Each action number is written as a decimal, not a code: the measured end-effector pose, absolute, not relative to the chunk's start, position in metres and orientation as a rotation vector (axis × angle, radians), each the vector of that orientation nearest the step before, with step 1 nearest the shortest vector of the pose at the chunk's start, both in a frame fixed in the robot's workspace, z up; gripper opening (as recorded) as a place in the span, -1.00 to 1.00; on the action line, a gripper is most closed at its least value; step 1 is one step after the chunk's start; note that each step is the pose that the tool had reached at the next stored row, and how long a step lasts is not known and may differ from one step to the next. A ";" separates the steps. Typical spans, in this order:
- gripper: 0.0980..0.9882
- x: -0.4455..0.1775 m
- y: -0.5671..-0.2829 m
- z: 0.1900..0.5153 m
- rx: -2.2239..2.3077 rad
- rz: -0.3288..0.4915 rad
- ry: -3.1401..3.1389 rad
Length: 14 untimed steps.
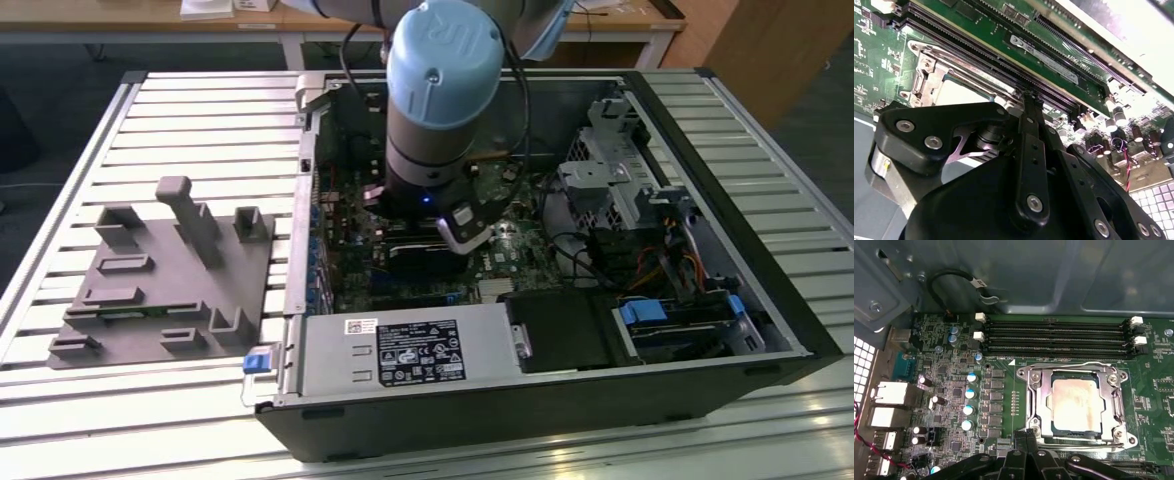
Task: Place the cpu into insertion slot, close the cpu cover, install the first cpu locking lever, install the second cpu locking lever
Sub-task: 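Install the second cpu locking lever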
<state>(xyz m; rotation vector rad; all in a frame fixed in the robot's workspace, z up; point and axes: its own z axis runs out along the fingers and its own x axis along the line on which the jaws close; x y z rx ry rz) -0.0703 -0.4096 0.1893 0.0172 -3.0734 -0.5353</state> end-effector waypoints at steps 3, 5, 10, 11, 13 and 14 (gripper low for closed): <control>-0.98 -0.072 -0.409 0.188 0.017 -0.542 -3.072; -0.98 -0.073 -0.408 0.187 0.017 -0.546 -3.071; -0.98 -0.074 -0.408 0.186 0.018 -0.550 -3.071; -0.98 -0.074 -0.408 0.187 0.018 -0.550 -3.071; -0.98 -0.074 -0.407 0.191 0.018 -0.552 -3.071; -0.98 -0.074 -0.408 0.194 0.018 -0.551 -3.071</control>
